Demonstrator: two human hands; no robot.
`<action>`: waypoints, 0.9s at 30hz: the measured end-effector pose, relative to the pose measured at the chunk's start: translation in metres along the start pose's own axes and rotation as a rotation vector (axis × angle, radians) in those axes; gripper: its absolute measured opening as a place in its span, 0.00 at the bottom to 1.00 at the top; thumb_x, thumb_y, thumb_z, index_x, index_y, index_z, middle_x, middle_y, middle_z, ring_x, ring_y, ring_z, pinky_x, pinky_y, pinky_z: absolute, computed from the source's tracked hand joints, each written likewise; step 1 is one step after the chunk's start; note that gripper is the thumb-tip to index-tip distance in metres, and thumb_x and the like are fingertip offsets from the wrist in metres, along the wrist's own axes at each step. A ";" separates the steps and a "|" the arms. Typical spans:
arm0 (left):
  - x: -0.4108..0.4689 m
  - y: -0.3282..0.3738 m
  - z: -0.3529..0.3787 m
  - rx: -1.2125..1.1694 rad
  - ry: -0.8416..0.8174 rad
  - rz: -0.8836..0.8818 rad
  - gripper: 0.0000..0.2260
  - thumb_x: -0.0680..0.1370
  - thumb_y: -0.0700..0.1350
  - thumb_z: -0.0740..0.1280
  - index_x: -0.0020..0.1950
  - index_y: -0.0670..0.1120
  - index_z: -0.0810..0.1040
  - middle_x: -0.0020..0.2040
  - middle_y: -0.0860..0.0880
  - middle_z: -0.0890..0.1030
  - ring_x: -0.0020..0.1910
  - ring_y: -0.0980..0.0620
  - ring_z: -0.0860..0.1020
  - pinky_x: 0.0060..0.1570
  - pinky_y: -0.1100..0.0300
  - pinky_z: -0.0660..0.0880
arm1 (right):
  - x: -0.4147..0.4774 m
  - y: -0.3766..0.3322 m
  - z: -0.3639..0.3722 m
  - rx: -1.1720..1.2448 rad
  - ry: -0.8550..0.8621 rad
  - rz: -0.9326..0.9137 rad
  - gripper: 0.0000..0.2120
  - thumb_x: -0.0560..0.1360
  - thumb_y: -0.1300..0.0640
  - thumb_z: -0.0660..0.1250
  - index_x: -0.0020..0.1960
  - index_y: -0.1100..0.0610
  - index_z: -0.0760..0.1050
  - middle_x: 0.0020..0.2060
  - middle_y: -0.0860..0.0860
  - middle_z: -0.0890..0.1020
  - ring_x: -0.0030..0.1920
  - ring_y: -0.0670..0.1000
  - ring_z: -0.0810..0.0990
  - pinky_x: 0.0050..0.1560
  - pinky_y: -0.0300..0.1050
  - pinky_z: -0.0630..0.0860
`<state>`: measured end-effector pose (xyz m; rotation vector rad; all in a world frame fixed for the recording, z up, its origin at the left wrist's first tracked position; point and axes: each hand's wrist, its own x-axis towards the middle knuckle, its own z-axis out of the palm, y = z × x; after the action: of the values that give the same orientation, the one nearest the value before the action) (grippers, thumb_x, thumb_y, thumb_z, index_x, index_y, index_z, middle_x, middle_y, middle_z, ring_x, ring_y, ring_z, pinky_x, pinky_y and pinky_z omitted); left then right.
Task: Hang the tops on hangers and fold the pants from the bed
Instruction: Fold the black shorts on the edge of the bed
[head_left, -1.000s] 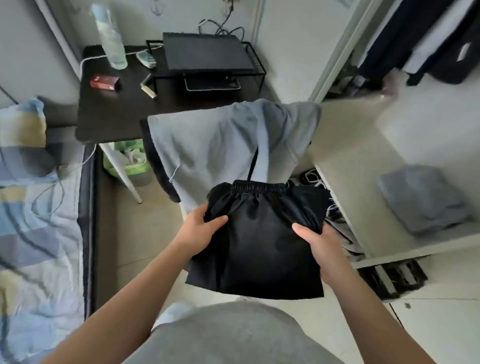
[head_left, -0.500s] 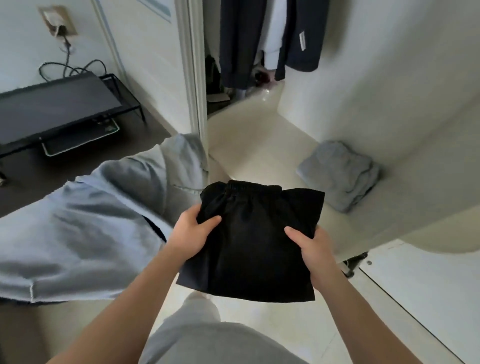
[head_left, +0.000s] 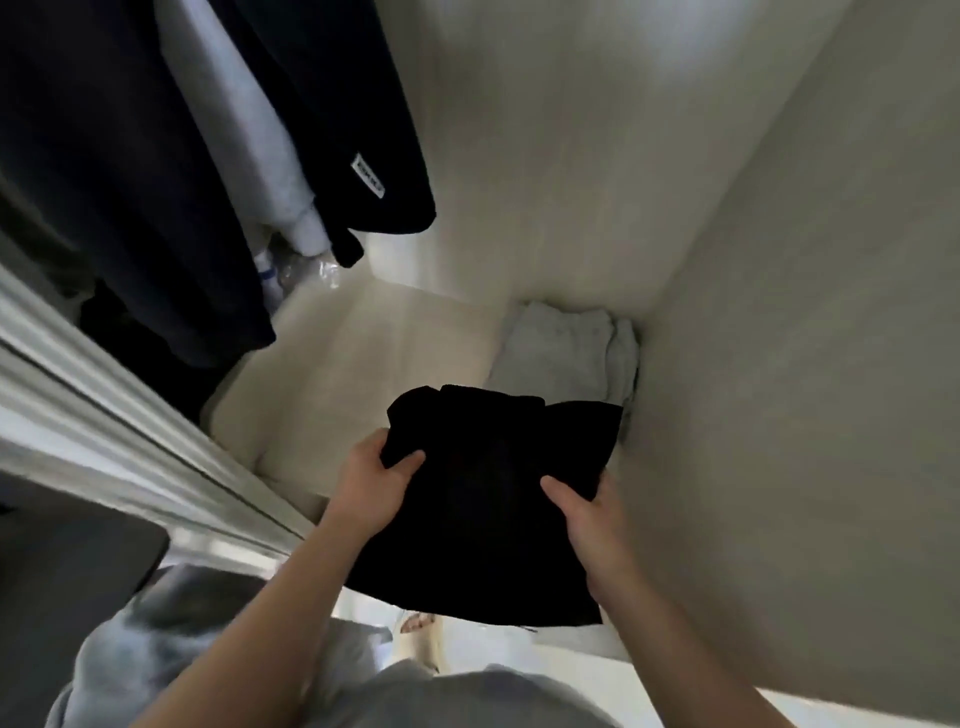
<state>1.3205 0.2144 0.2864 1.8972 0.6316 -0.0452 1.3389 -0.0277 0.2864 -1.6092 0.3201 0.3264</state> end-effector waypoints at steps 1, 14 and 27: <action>0.019 0.002 0.003 0.026 -0.019 0.026 0.05 0.78 0.43 0.71 0.53 0.46 0.80 0.44 0.52 0.83 0.45 0.54 0.81 0.48 0.58 0.77 | 0.011 -0.002 0.004 0.008 0.038 -0.002 0.17 0.74 0.55 0.74 0.55 0.38 0.75 0.52 0.40 0.84 0.53 0.43 0.84 0.55 0.45 0.79; 0.214 0.028 0.109 0.057 -0.280 0.142 0.06 0.80 0.46 0.69 0.56 0.49 0.79 0.47 0.53 0.82 0.48 0.52 0.81 0.44 0.58 0.74 | 0.183 -0.007 -0.009 -0.133 0.435 -0.096 0.22 0.74 0.64 0.74 0.66 0.57 0.73 0.55 0.51 0.83 0.54 0.49 0.83 0.53 0.35 0.78; 0.284 0.019 0.211 0.570 -0.054 0.338 0.31 0.78 0.52 0.68 0.78 0.51 0.61 0.75 0.43 0.65 0.72 0.38 0.64 0.67 0.41 0.65 | 0.303 0.019 -0.026 -0.825 0.573 -0.145 0.37 0.76 0.55 0.70 0.80 0.50 0.57 0.78 0.54 0.59 0.77 0.58 0.57 0.75 0.58 0.58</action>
<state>1.6266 0.1392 0.1248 2.5230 0.2637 -0.0636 1.6094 -0.0575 0.1499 -2.5226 0.5408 -0.1612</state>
